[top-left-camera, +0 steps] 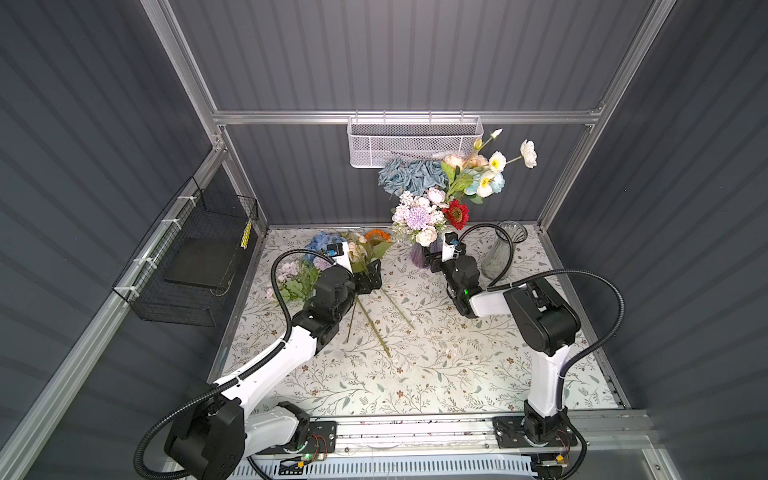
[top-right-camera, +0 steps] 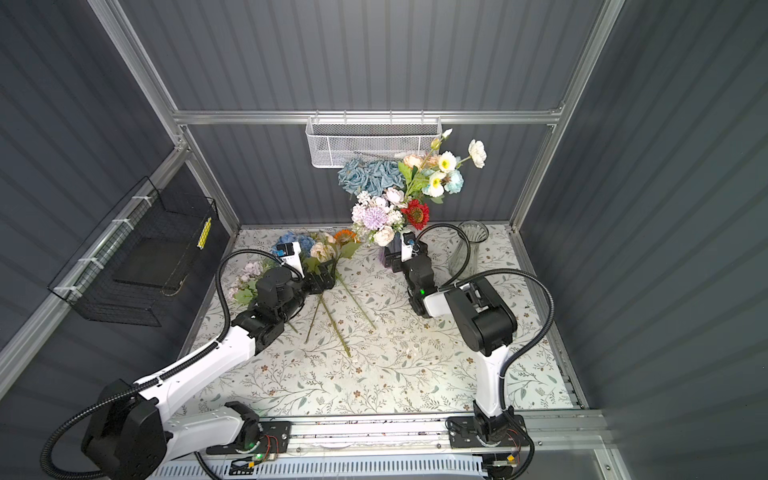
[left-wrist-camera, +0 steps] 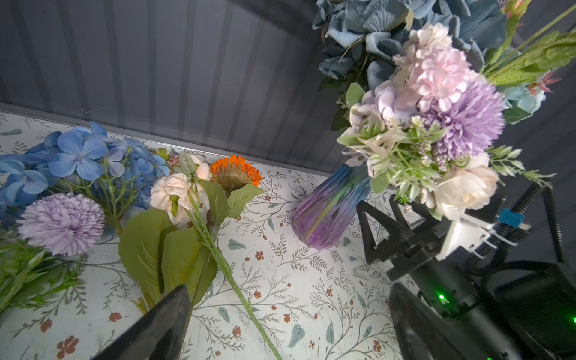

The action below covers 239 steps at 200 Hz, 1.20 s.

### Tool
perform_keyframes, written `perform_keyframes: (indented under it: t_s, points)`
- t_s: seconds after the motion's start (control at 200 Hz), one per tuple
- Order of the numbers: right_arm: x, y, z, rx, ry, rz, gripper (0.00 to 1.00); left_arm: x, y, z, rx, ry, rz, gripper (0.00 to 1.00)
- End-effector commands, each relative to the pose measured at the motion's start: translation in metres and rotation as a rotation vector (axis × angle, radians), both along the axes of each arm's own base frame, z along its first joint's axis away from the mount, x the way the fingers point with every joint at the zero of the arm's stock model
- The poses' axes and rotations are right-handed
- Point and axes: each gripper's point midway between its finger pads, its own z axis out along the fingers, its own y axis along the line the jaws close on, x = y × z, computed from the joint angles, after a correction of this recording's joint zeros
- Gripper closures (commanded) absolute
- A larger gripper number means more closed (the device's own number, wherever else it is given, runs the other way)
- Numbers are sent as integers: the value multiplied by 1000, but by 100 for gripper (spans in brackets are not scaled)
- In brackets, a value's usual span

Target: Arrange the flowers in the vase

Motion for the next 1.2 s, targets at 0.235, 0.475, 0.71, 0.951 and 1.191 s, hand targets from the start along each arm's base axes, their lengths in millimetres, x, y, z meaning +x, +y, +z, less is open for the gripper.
perform_keyframes:
  t_s: [0.235,0.475,0.71,0.951,1.191]
  points:
    - [-67,-33,9,69,19,-3,1,19,-17,-7,24,-38,-50,0]
    - [-107,-81,-3,-2,155,-155,1,49,-55,-37,43,-94,-160,0]
    - [-133,-148,-4,80,281,-332,1,68,-101,-52,40,-207,-249,0]
    - [-138,-203,11,62,309,-452,1,86,-150,-61,50,-272,-291,0]
    - [-130,-227,19,111,276,-478,1,108,-184,-64,29,-342,-297,0]
